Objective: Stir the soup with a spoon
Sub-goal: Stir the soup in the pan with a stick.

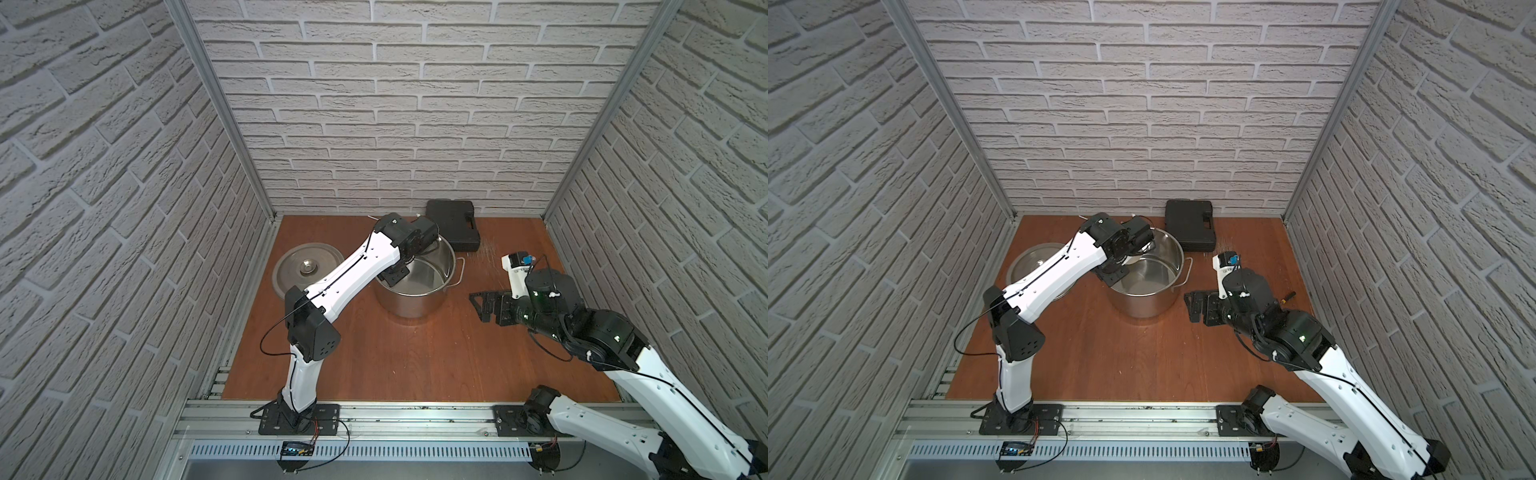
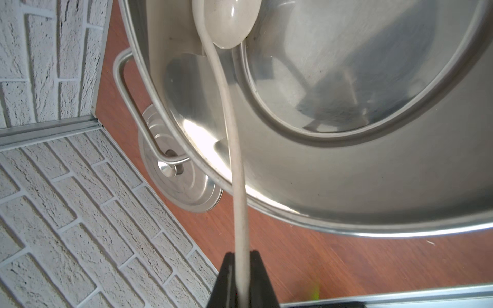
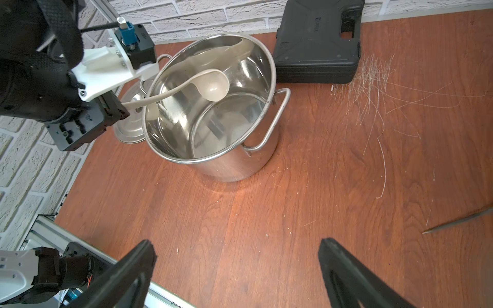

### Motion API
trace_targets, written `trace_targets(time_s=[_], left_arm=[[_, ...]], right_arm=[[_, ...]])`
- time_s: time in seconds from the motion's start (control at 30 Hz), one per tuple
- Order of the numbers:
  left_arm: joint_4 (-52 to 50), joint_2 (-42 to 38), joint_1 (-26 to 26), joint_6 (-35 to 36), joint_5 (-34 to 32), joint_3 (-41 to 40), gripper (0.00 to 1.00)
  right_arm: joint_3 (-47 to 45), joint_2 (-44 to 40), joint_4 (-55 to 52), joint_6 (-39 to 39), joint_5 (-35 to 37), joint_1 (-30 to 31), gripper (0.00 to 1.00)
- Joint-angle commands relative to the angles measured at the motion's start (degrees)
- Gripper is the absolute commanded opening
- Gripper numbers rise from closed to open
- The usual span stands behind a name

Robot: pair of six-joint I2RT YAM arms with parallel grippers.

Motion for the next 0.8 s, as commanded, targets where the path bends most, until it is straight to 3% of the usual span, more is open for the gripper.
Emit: trace_targets(time_s=[0.0, 0.33, 0.6, 0.77], left_arm=[[1.49, 2.10, -2.76, 0.59, 2.92, 2.67, 0.00], [-0.08, -2.12, -9.37, -4.53, 3.94, -4.87, 0.00], [-5.37, -5.40, -7.61, -5.60, -3.51, -9.55, 0.00], [-4.52, -6.22, -3.67, -4.74, -4.10, -10.48, 0.00]], right_arm=[[0.81, -1.79, -1.14, 0.38, 1.95, -0.16, 0.99], [0.02, -1.93, -0.26, 0.47, 1.86, -0.16, 0.99], [-0.76, -0.45, 2.14, 0.40, -0.25, -0.17, 0.99], [-0.69, -0.59, 2.34, 0.75, -0.44, -0.16, 0.99]])
